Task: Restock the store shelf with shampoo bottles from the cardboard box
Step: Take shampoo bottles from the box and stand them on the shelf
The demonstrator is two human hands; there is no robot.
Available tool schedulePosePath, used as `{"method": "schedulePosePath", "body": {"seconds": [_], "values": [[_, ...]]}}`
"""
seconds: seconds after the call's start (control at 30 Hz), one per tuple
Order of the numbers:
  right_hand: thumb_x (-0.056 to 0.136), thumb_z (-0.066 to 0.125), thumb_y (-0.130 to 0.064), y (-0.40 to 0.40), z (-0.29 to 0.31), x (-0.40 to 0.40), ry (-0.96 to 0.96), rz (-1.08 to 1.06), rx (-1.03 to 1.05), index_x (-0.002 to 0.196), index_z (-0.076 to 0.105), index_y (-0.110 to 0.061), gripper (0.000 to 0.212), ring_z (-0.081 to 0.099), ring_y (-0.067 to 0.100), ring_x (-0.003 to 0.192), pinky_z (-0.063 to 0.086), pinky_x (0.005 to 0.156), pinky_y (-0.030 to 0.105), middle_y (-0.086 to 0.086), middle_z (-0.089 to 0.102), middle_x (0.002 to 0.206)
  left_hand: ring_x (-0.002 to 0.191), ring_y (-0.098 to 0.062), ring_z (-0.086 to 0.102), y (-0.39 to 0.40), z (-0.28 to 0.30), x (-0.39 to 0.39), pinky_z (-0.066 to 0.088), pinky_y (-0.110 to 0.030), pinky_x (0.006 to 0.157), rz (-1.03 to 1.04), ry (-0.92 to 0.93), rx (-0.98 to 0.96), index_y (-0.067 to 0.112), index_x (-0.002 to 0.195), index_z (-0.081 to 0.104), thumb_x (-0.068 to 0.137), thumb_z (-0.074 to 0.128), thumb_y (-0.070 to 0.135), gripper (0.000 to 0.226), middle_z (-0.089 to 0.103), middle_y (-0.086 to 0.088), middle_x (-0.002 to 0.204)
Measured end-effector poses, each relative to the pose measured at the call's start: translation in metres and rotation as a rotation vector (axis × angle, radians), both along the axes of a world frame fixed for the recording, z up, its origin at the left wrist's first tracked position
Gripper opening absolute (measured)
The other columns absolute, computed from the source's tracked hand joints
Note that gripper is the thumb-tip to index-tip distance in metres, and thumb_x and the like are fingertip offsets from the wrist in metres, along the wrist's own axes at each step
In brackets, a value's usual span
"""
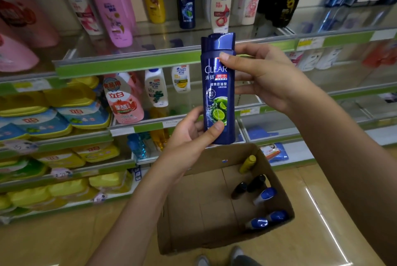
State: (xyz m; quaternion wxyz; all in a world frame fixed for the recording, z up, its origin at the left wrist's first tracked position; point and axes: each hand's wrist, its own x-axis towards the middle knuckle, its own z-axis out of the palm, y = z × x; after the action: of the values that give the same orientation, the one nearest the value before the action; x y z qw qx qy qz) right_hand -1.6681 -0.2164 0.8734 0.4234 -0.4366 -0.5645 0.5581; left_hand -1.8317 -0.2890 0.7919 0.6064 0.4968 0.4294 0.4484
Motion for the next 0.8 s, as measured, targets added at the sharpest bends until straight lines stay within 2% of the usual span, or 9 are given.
{"method": "schedulePosePath", "body": {"seconds": [0.2, 0.5, 0.7, 0.8], "values": [[0.086, 0.068, -0.027, -0.005, 0.005, 0.029, -0.01, -0.044, 0.023, 0.114, 0.062, -0.009, 0.033, 0.071, 0.02, 0.086, 0.058, 0.082, 0.043, 0.004, 0.074, 0.096, 0.107, -0.007, 0.064, 0.005, 0.001, 0.024, 0.054, -0.021, 0.084, -0.035, 0.052, 0.041, 0.022, 0.134, 0.043, 0.075, 0.065, 0.031, 0.063, 0.066, 0.001, 0.12], [0.087, 0.067, -0.023, 0.017, 0.004, 0.1, 0.052, -0.064, 0.047, 0.104, 0.065, -0.013, 0.02, 0.071, 0.017, 0.081, 0.059, 0.076, 0.038, 0.002, 0.074, 0.092, 0.108, -0.01, 0.064, 0.035, 0.005, 0.093, 0.054, -0.033, 0.09, -0.045, 0.091, 0.051, 0.024, 0.13, 0.047, 0.07, 0.068, 0.035, 0.065, 0.066, 0.002, 0.119], [0.087, 0.068, -0.023, 0.06, 0.002, 0.179, 0.048, -0.068, 0.053, 0.108, 0.065, -0.011, 0.024, 0.07, 0.017, 0.08, 0.058, 0.074, 0.037, 0.004, 0.073, 0.094, 0.107, -0.008, 0.064, 0.074, 0.004, 0.175, 0.054, -0.028, 0.09, -0.015, 0.095, 0.052, 0.026, 0.127, 0.047, 0.072, 0.068, 0.031, 0.059, 0.067, 0.003, 0.118], [0.088, 0.067, -0.023, 0.084, 0.005, 0.219, 0.063, -0.078, 0.056, 0.116, 0.063, -0.005, 0.034, 0.07, 0.015, 0.081, 0.058, 0.074, 0.036, 0.005, 0.072, 0.097, 0.102, -0.004, 0.065, 0.098, 0.007, 0.22, 0.054, -0.019, 0.083, 0.003, 0.093, 0.053, 0.032, 0.118, 0.05, 0.078, 0.068, 0.024, 0.044, 0.068, 0.008, 0.113]]}}
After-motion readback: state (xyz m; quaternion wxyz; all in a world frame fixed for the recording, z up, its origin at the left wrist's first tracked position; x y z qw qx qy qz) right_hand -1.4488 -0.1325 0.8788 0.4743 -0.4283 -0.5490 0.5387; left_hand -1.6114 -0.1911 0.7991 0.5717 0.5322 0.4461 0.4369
